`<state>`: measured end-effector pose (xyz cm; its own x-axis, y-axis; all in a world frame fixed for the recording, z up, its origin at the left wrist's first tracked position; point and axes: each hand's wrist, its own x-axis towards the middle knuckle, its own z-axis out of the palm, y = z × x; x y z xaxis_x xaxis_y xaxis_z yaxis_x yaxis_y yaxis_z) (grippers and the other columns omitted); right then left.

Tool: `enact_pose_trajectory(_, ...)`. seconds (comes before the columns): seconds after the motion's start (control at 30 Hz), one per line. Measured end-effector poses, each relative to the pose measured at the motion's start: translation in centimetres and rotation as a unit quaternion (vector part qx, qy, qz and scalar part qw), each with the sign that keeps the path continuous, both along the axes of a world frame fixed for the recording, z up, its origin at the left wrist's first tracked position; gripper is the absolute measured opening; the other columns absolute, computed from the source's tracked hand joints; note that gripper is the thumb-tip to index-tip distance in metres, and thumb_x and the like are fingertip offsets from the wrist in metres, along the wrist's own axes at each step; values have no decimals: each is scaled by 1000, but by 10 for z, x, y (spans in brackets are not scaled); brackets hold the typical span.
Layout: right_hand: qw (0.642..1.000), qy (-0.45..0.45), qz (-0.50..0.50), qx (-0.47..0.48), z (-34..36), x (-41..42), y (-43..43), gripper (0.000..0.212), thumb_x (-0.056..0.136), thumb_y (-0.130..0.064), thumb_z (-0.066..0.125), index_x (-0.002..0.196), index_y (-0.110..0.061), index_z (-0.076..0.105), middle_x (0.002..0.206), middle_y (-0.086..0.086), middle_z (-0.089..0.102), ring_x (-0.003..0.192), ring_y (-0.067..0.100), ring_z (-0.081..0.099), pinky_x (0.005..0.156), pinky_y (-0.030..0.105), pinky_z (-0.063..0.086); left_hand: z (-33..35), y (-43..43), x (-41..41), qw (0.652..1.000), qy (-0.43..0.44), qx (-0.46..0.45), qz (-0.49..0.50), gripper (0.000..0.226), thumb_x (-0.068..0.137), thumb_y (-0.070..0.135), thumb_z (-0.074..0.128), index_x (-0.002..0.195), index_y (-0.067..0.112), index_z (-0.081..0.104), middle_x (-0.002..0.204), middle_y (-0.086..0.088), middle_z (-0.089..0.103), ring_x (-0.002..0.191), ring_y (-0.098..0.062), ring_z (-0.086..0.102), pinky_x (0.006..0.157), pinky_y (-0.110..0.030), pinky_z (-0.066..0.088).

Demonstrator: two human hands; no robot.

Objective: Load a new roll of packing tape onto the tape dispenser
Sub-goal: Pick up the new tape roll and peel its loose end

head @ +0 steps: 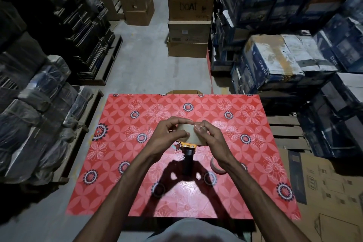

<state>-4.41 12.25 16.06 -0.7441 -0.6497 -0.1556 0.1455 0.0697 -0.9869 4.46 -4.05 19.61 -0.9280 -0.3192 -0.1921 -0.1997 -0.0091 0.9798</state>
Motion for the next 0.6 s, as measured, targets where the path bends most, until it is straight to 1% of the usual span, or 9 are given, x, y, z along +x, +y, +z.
enact_pose_trajectory(0.07,1000,-5,2,-3,-1,2,2,21,95,-41,64,78,-30,65,86,-3,63,75,8,62,69,23,50,-4,1,2,1000,-5,7,9,36,77,15,68,109,23,83,110,-5,70,83,-2,59,76,-17,52)
enact_pose_trajectory(0.1,1000,-6,2,-3,-1,2,3,22,94,-42,65,77,-29,64,86,-1,62,74,9,62,68,23,49,-6,3,3,1000,-7,6,21,38,77,16,68,110,26,83,111,-3,72,84,-3,59,76,-17,52)
enact_pose_trajectory(0.2,1000,-1,-15,5,-5,2,4,45,90,-57,65,81,-14,57,86,3,59,78,15,58,72,32,46,-12,14,7,995,-8,-48,85,43,77,22,74,118,35,77,113,11,73,87,-6,60,77,-18,52)
enact_pose_trajectory(0.27,999,0,-35,7,-5,1,4,51,88,-62,65,80,-13,53,86,1,58,82,18,58,75,38,46,-15,22,11,985,-8,-104,141,41,82,24,83,121,35,75,116,12,72,92,-1,65,76,-15,52)
enact_pose_trajectory(0.33,999,-7,-51,4,-3,2,5,44,92,-56,69,73,-18,55,81,-2,57,81,18,57,75,38,47,-16,30,11,975,-7,-145,170,37,86,25,87,120,32,76,116,16,74,98,7,66,75,-8,51)
enact_pose_trajectory(0.4,998,-20,-56,1,-2,2,6,36,97,-42,72,68,-23,62,74,-5,60,76,15,60,73,35,51,-14,37,9,971,-4,-166,173,38,85,25,87,122,30,78,113,21,75,100,14,65,77,-5,51)
enact_pose_trajectory(0.5,998,-29,-54,4,-2,2,7,32,98,-36,71,70,-20,70,76,1,68,78,17,66,76,38,55,-9,38,5,971,-12,-170,166,41,85,21,85,126,24,79,110,19,77,93,23,65,79,-3,51)
enact_pose_trajectory(0.57,998,-33,-50,10,-4,1,9,34,99,-37,69,68,-23,70,76,1,68,78,17,65,76,37,53,-5,33,1,974,-26,-162,159,40,83,18,85,123,24,81,114,13,80,88,22,67,80,-4,53)
enact_pose_trajectory(0.6,998,-36,-49,14,-4,0,10,36,100,-35,68,65,-25,69,74,-2,67,77,15,64,75,35,53,-3,30,-1,975,-32,-153,158,39,83,16,85,121,24,81,114,10,81,87,18,70,81,-10,57)
